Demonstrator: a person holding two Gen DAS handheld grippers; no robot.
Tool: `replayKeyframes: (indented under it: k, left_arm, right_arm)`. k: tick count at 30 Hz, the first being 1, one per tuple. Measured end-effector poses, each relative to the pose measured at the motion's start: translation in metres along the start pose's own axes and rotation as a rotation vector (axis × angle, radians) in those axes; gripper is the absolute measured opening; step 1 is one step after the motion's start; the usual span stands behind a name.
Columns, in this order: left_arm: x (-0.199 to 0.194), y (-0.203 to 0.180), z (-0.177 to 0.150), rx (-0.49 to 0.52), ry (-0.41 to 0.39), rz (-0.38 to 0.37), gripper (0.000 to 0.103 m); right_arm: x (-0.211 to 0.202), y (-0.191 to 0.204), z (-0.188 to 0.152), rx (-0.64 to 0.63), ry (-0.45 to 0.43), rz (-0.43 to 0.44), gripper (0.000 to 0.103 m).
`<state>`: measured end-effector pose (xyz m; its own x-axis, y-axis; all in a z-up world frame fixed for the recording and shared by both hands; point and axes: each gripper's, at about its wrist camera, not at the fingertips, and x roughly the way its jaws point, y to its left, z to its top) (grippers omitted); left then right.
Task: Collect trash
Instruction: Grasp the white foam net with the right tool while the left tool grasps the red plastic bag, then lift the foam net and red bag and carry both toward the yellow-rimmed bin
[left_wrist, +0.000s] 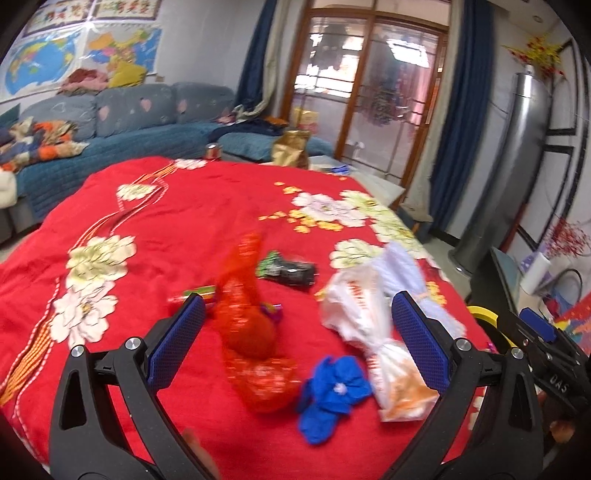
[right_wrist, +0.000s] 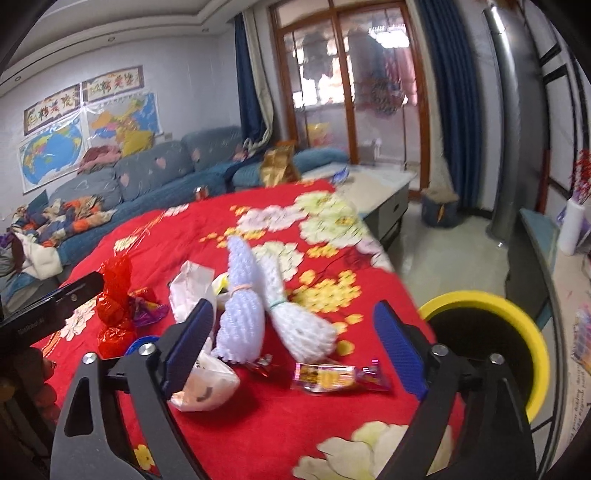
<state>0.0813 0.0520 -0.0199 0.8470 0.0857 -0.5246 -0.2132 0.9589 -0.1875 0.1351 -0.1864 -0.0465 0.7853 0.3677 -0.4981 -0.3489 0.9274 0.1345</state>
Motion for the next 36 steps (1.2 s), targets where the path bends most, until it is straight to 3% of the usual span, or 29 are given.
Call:
replayKeyframes:
  k: [7,12,17,20,22,26,28,33,36]
  left_arm:
    - [0.012,0.032,-0.006,-0.050,0.089,0.029,0.093]
    - [0.022,0.040,-0.018,-0.070,0.158,-0.016,0.093]
    - [0.029,0.037,-0.029,-0.073,0.201,-0.060,0.086]
    - [0.034,0.038,-0.034,-0.091,0.231,-0.085,0.074]
    - [0.037,0.038,-0.036,-0.098,0.248,-0.095,0.071]
    - [0.040,0.041,-0.040,-0.118,0.269,-0.122,0.053]
    - [0.040,0.042,-0.040,-0.123,0.271,-0.130,0.038]
    - [0.035,0.044,-0.038,-0.128,0.255,-0.135,0.020]
    - [0.028,0.046,-0.033,-0.123,0.230,-0.131,0.016]
  right_arm:
    - [0.037,0.017,0.002,-0.033,0.121,0.055,0.070]
    - [0.056,0.026,-0.002,-0.040,0.191,0.076,0.059]
    - [0.067,0.031,-0.008,-0.031,0.240,0.076,0.045]
    - [0.071,0.031,-0.010,-0.025,0.260,0.086,0.030]
    - [0.071,0.031,-0.010,-0.030,0.258,0.089,0.026]
    - [0.065,0.029,-0.009,-0.022,0.240,0.095,0.024]
    - [0.061,0.028,-0.008,-0.017,0.230,0.097,0.023]
    - [0.048,0.028,-0.005,-0.015,0.199,0.104,0.022]
    - [0.043,0.029,-0.003,-0.012,0.185,0.110,0.021]
